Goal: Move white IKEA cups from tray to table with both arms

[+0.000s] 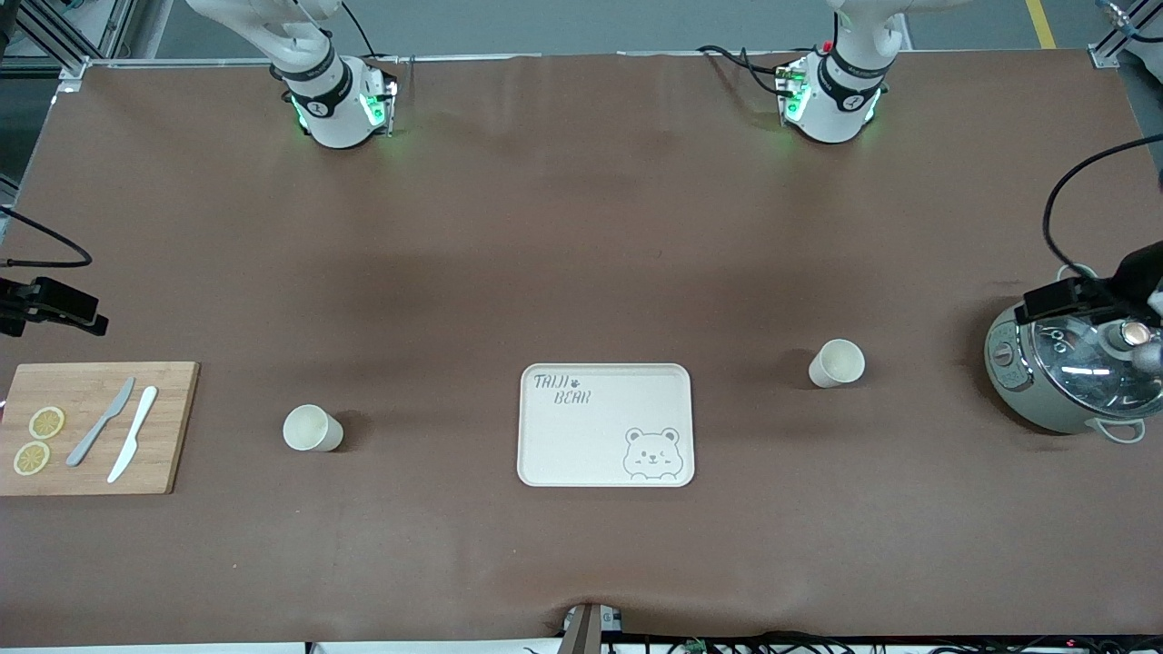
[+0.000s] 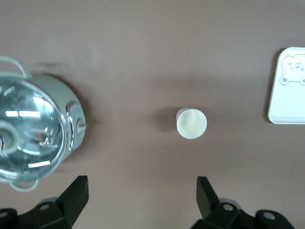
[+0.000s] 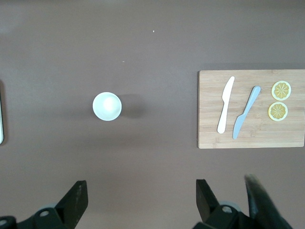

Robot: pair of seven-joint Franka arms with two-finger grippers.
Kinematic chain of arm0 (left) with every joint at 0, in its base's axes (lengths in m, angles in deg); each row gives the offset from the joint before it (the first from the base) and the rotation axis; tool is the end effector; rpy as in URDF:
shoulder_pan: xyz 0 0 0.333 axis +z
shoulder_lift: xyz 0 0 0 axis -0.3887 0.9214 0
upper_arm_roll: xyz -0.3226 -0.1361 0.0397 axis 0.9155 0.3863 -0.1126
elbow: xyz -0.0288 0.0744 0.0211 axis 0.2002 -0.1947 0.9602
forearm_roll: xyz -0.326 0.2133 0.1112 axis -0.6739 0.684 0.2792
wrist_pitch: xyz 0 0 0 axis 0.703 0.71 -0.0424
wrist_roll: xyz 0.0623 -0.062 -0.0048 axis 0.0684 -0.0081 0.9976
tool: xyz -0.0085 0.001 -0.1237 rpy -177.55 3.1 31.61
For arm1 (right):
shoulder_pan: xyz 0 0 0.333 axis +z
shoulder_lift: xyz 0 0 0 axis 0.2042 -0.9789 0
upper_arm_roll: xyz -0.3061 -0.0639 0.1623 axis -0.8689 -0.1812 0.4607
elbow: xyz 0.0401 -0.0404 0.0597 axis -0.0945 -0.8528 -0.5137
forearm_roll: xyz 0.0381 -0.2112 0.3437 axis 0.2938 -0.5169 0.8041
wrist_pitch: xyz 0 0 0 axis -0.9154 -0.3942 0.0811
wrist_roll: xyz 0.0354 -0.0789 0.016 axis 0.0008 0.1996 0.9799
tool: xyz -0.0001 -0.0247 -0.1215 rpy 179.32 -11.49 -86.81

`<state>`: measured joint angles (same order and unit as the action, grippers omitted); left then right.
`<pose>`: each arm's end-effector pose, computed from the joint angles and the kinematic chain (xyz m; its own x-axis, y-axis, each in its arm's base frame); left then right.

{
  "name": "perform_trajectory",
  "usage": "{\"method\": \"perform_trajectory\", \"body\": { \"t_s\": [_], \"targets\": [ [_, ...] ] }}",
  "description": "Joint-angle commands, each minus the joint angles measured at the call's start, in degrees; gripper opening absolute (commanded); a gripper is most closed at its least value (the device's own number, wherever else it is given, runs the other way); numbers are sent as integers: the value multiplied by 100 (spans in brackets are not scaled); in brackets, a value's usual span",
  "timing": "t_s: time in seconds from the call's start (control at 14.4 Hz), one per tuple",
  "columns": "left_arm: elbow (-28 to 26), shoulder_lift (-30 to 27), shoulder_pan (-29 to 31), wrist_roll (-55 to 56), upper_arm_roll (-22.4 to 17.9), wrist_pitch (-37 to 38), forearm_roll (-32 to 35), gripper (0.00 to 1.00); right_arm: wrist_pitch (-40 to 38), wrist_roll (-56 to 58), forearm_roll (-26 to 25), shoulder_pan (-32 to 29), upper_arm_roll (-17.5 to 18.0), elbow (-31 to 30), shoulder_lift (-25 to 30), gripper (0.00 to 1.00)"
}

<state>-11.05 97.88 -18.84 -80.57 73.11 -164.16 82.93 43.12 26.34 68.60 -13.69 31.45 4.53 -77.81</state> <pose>0.6410 0.0537 0.5855 0.9956 0.0264 -0.0901 0.0340 -0.9959 0.0833 0.6547 -0.0578 0.6212 0.9998 0.0014 0.0218 0.0013 -1.0000 0.0027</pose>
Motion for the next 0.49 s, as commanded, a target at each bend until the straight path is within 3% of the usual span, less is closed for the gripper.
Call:
{"method": "perform_trajectory", "body": {
  "t_s": [0.0,0.14,0.42],
  "targets": [
    [-582,-570,535,-199,-47,-95,-154,100,55,-72,-47,-55,83,-76,57,100],
    [-741,-687,870,-147,-30,-657,-250,100,55,-72,-56,-46,83,-76,57,100],
    [-750,-687,853,-155,110,-791,-522,100,55,-72,-47,-37,83,-76,57,100]
  ]
}}
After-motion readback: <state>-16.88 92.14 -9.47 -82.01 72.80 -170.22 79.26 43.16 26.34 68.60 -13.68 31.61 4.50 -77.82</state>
